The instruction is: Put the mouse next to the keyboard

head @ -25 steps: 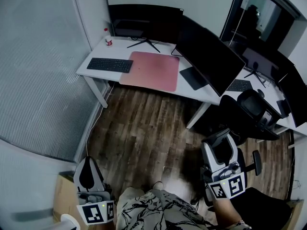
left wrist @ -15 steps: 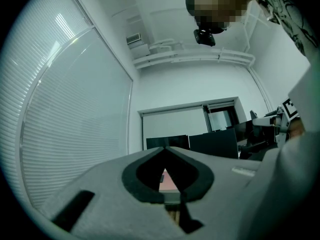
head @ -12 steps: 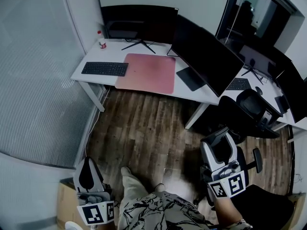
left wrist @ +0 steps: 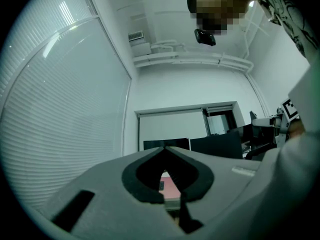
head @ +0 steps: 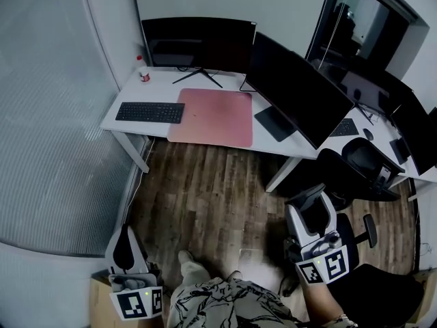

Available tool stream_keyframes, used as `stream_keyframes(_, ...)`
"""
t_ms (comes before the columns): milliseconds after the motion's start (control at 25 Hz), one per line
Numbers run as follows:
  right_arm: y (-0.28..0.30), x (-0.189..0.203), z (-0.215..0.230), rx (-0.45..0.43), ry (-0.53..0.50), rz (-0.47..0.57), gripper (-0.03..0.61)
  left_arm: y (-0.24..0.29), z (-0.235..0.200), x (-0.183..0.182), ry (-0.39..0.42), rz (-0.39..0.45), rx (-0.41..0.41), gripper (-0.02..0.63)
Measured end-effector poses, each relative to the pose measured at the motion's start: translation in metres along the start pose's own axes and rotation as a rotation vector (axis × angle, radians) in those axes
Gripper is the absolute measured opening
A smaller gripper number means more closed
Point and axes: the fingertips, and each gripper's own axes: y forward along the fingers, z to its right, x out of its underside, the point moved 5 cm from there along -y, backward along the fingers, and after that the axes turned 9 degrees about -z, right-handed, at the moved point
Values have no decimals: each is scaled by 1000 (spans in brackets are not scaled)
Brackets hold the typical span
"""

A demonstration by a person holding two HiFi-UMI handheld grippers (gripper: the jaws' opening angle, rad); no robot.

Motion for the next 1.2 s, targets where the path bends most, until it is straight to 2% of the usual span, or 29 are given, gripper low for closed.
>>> stream_keyframes(800,76,11,-36,62,-6,-26,304,68,-73,4,-8,-13,62,2)
stream_keyframes(1200,101,12,-60,118,-23,-20,304,99,-108,5,-10,-4,123,2)
